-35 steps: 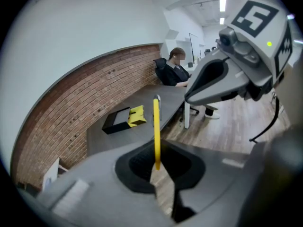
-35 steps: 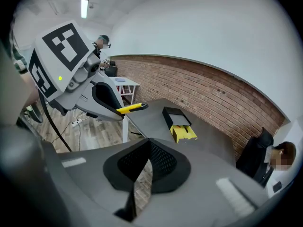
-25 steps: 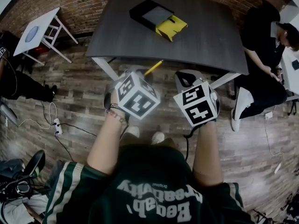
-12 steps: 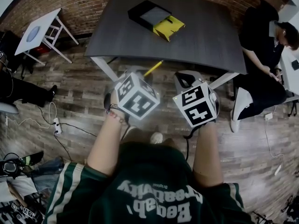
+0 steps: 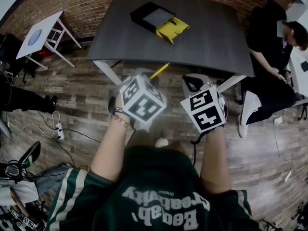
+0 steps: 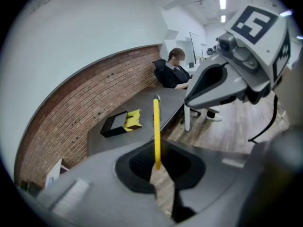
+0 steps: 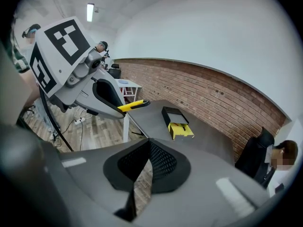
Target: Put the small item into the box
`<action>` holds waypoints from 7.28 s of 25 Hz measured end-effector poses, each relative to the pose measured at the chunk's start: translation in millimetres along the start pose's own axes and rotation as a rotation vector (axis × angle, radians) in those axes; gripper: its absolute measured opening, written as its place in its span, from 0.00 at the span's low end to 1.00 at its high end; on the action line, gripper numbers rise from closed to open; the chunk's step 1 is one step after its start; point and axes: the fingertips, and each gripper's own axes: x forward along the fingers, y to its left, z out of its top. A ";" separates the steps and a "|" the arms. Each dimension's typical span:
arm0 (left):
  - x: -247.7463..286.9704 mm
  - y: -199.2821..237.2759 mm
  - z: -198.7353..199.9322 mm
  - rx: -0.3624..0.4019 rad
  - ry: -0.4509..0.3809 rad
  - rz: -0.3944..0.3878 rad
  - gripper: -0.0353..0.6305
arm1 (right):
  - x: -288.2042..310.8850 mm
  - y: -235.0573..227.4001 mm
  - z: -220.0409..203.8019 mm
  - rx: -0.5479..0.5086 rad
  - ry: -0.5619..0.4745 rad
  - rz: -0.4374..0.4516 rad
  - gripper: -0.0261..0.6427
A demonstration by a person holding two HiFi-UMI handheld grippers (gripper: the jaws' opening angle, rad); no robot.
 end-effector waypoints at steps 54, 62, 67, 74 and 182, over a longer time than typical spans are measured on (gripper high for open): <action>173.6 185.7 72.1 0.042 -0.018 -0.128 0.10 | 186.8 -158.1 84.9 0.023 0.057 -0.014 0.05; 199.8 222.6 85.3 0.058 -0.022 -0.142 0.09 | 218.6 -185.4 105.1 0.032 0.053 -0.021 0.05; 210.6 247.0 93.5 0.068 -0.027 -0.149 0.09 | 235.6 -201.5 123.1 0.033 0.051 -0.033 0.05; 233.4 277.0 101.1 0.085 -0.037 -0.171 0.09 | 263.9 -220.7 138.1 0.037 0.064 -0.050 0.05; 534.3 275.4 74.3 -0.245 0.315 -0.312 0.10 | 485.8 -366.7 0.1 -0.039 0.250 0.402 0.05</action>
